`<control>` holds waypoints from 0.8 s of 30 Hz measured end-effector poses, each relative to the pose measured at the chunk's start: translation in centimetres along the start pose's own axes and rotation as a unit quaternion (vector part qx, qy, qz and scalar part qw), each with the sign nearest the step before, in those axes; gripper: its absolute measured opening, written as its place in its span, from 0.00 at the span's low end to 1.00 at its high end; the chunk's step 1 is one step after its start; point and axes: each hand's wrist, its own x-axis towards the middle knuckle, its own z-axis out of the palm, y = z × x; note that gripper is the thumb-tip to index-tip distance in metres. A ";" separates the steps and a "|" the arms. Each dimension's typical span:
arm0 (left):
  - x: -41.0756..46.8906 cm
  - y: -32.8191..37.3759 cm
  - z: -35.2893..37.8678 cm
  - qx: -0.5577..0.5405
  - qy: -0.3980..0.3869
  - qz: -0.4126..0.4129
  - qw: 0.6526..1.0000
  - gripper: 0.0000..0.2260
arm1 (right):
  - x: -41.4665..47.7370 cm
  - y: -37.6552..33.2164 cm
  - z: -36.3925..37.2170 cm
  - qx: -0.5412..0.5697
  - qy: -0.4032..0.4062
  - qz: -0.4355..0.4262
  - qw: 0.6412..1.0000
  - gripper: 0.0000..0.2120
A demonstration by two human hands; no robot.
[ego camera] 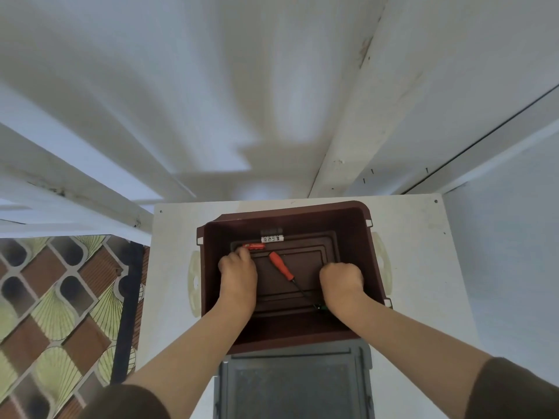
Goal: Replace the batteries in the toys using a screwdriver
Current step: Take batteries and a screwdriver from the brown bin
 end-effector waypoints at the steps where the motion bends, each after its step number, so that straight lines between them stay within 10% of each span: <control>1: 0.0 -0.1 -0.1 -0.033 -0.002 0.005 0.999 0.16 | 0.1 0.0 0.1 0.004 0.003 0.000 1.000 0.14; 13: -0.5 0.0 -0.5 -0.320 0.015 0.004 0.947 0.21 | 0.2 0.0 0.1 0.082 -0.017 0.013 0.996 0.14; 24: 1.5 2.5 -3.4 -0.627 0.006 -0.158 0.763 0.20 | -0.8 1.1 -0.3 0.346 -0.044 0.021 0.937 0.10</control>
